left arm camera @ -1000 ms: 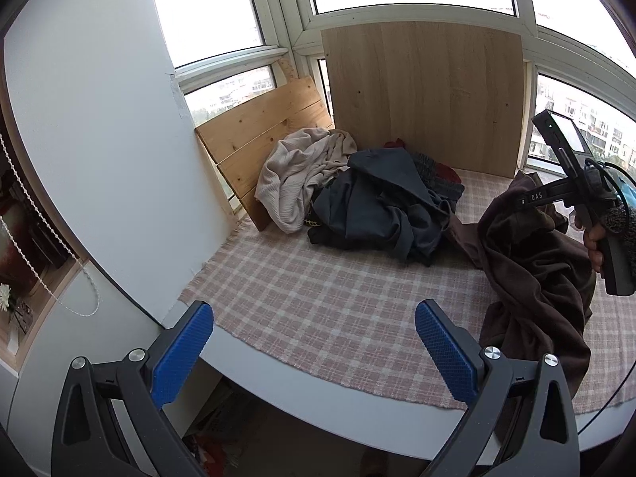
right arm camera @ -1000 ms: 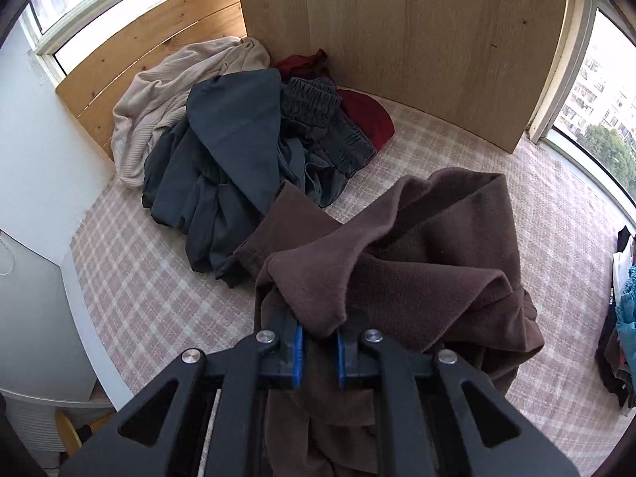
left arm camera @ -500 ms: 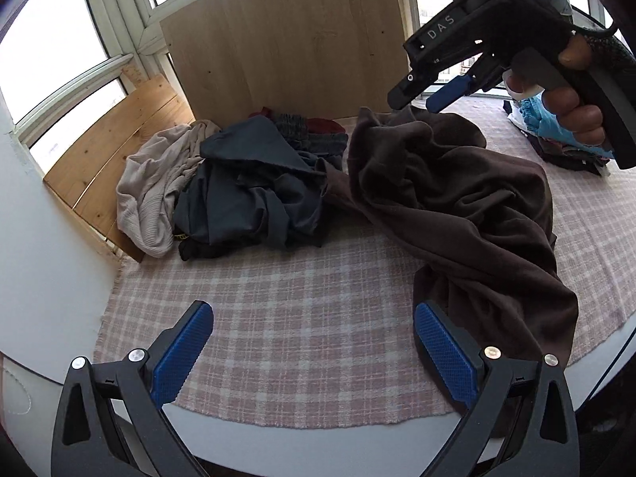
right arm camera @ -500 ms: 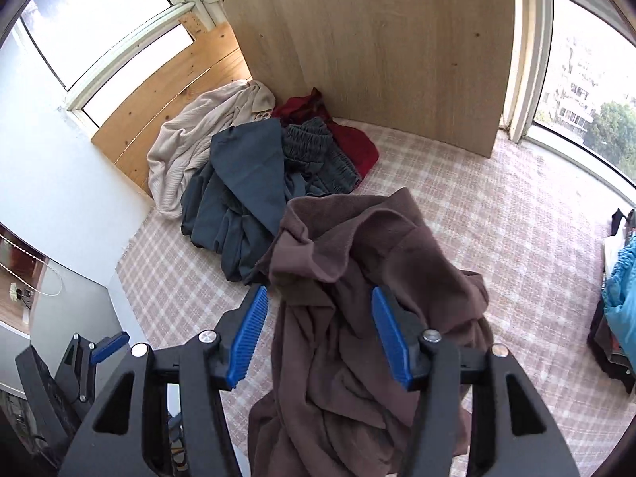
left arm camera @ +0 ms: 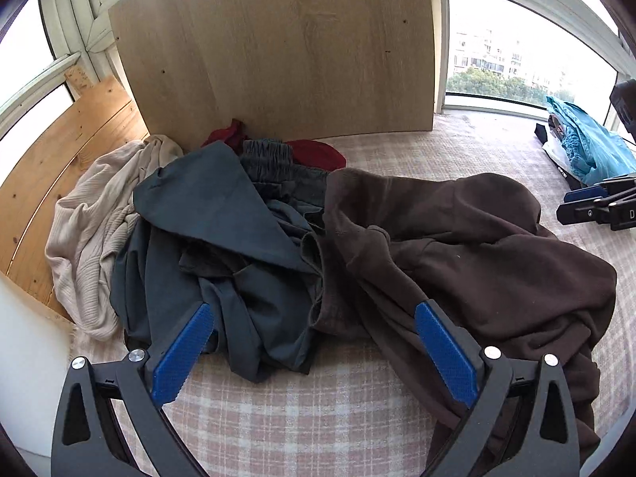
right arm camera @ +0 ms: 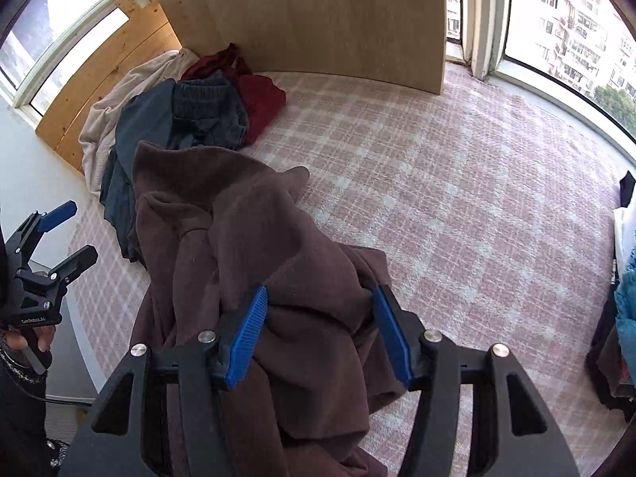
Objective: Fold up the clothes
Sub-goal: 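Grasp the brown jacket with the left gripper while the right gripper holds it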
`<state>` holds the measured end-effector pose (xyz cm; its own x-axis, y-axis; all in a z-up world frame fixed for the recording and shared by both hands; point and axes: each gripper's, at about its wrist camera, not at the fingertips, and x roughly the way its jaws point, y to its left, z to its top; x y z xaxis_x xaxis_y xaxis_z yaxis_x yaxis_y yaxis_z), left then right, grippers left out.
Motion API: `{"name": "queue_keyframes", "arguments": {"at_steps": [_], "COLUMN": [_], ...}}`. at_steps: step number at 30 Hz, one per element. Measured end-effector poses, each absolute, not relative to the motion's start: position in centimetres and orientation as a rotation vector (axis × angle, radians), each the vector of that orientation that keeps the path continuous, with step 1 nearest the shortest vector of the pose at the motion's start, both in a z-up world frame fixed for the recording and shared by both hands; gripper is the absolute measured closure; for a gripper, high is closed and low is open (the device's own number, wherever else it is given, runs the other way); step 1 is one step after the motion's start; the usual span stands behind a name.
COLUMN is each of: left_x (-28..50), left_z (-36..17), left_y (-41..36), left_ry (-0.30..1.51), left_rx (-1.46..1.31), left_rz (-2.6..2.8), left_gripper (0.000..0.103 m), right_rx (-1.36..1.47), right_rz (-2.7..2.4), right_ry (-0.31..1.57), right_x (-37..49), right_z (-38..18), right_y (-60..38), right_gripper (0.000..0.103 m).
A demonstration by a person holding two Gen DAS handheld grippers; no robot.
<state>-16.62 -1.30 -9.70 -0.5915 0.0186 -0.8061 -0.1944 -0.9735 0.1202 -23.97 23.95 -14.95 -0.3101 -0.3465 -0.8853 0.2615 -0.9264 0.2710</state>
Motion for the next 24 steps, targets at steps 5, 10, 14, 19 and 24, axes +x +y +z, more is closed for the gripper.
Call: {"name": "queue_keyframes", "arguments": {"at_steps": [5,10,14,19,24], "left_x": [-16.5,-15.8,-15.7,-16.0,-15.4], "left_z": [-10.2,-10.4,-10.4,-10.9,-10.0], "left_y": [-3.6,-4.4,-3.0,0.9,7.4], "left_ry": [0.276,0.277,0.297,0.226,0.2], "left_rx": [-1.414,-1.419,-1.369,-1.355,-1.274], "left_rz": [2.695,2.673,2.618,2.449,2.271], "left_gripper": [0.001,0.001,0.001,0.001,0.001], "right_rx": [1.567,1.413,1.375,1.423,1.488], "right_rz": [-2.25,-2.329,-2.403,-2.465,-2.484], "right_ry": [-0.068,-0.255,-0.334,-0.417,-0.47], "right_x": [-23.8,-18.7,-13.3,-7.6,-4.4], "right_z": [-15.6,-8.6,-3.7,-2.5,-5.4], "right_y": [22.4,27.5,31.2,34.9,36.5], "right_gripper": [0.095,0.096,0.096,0.096,0.096]}}
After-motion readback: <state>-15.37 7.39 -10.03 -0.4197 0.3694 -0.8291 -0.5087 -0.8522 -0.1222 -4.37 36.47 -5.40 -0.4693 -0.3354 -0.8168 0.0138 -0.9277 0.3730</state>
